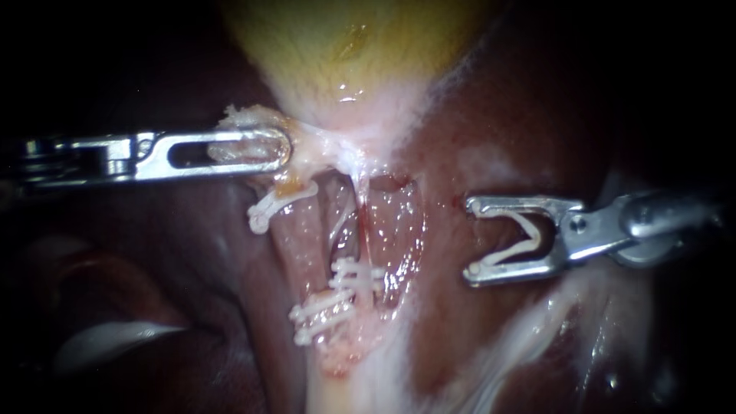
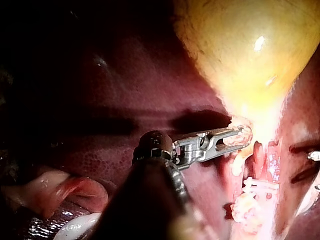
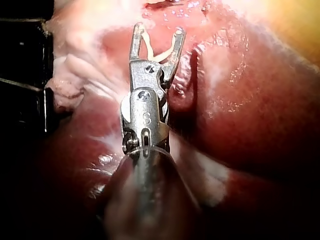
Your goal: Clipping third clip right tube
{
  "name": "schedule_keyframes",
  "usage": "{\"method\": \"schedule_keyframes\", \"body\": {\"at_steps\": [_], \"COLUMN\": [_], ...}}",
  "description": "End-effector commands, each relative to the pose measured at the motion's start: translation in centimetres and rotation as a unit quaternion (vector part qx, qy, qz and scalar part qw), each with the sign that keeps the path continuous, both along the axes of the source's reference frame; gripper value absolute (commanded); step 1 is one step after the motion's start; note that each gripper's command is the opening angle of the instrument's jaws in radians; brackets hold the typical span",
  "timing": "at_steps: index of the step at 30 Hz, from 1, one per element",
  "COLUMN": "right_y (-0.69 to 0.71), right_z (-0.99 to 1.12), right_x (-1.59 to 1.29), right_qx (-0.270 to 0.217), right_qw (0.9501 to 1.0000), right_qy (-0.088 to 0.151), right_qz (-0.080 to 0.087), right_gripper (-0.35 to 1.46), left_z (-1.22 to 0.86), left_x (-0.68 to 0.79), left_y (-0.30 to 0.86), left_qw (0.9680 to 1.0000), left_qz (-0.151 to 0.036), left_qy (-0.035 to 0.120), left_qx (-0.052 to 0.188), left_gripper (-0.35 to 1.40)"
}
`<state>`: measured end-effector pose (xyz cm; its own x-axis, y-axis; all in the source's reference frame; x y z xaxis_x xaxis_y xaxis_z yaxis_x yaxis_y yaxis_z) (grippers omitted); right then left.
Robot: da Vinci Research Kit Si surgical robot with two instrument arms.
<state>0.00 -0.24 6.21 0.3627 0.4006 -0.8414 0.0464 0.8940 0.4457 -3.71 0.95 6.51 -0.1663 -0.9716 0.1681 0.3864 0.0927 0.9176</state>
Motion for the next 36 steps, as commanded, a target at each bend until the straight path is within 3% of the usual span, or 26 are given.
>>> {"method": "schedule_keyframes", "body": {"at_steps": [1, 10, 18, 24, 36], "right_y": [-0.01, 0.03, 0.04, 0.05, 0.03], "right_z": [0.03, 0.32, 0.63, 0.82, 0.93], "right_x": [0.04, 0.38, 0.62, 0.81, 1.11], "right_qx": [0.012, 0.081, 0.115, 0.141, 0.166], "right_qw": [0.9999, 0.9957, 0.9909, 0.9869, 0.9829], "right_qy": [-0.002, -0.017, -0.028, -0.03, -0.023], "right_qz": [0.005, 0.043, 0.065, 0.072, 0.076], "right_gripper": [0.5, 0.5, 0.5, 0.5, 0.5], "left_z": [0.0, -0.04, -0.08, -0.09, -0.1], "left_x": [0.0, -0.05, -0.07, -0.07, -0.07], "left_y": [0.0, -0.04, -0.06, -0.07, -0.07], "left_qw": [1.0, 1.0, 1.0, 1.0, 1.0], "left_qz": [0.0, -0.002, -0.001, -0.001, -0.001], "left_qy": [0.001, 0.002, 0.001, 0.0, 0.0], "left_qx": [0.0, 0.0, 0.0, 0.001, 0.001], "left_gripper": [-0.33, -0.33, -0.33, -0.33, -0.33]}}
